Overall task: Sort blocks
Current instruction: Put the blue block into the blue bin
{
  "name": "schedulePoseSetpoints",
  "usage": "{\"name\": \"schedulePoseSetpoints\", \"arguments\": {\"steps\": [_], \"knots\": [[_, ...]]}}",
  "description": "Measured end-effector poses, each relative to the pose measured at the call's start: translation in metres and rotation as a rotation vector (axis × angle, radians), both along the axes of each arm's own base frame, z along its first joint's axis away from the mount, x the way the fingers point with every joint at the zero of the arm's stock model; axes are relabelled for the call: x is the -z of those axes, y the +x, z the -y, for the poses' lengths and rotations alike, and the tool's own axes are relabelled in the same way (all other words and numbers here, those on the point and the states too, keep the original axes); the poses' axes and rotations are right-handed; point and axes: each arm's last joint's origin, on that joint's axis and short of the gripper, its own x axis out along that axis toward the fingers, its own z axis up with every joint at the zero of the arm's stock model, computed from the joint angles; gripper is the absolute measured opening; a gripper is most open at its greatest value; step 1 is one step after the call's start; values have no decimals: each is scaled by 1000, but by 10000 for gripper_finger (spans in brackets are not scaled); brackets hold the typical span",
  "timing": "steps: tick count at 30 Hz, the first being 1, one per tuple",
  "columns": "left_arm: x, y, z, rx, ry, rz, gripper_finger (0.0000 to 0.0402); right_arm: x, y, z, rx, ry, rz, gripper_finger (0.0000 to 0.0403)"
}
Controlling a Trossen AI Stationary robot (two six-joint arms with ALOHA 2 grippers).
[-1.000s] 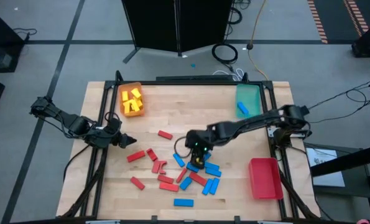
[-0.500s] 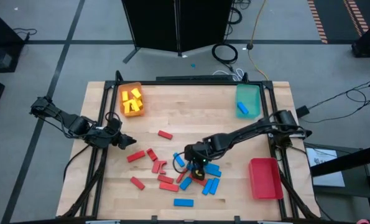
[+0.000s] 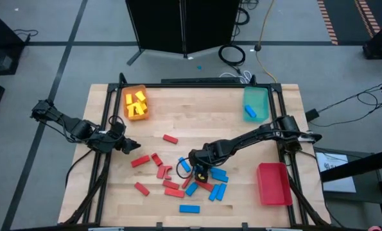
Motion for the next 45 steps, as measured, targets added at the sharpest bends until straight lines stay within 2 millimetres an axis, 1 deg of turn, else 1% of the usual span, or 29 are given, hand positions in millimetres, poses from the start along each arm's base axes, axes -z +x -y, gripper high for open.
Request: {"name": "schedulePoseSetpoints", "arguments": {"steps": [2,5,8,11,12,15,20,22,25,28,29,31,33,35,37,41,45], "knots": [[0,0,0,0,0,-1,228,2,-1,0,26,0,-24,312],[0,0,0,0,1,0,228,3,-2,4,63,3,-49,261],[0,0,0,-5,5,2,228,3,-4,9,100,2,-71,190],[0,0,0,-6,6,2,228,3,-4,12,134,19,-85,109],[0,0,0,-6,6,2,228,2,-4,13,141,24,-85,95],[0,0,0,-6,6,3,228,-4,0,14,142,33,-82,96],[0,0,0,-6,6,3,228,-28,12,14,85,9,-100,96],[0,0,0,-6,6,2,228,-46,19,17,54,-15,-86,96],[0,0,0,-6,6,2,228,-82,24,26,9,-121,-85,96],[0,0,0,-6,6,3,228,-106,28,40,-33,-211,-76,96],[0,0,0,-6,6,3,228,-113,26,47,-43,-230,-86,96],[0,0,0,-6,6,3,228,-125,18,62,-40,-265,-123,96],[0,0,0,-6,6,3,228,-136,9,82,-4,-294,-149,96],[0,0,0,-7,5,3,228,-147,-4,100,26,-322,-173,96],[0,0,0,-7,5,3,228,-161,-18,116,63,-345,-159,96],[0,0,0,-7,4,4,228,-186,-54,147,162,-345,-115,96],[0,0,0,-10,6,4,228,-204,-100,172,315,-390,-112,96]]}}
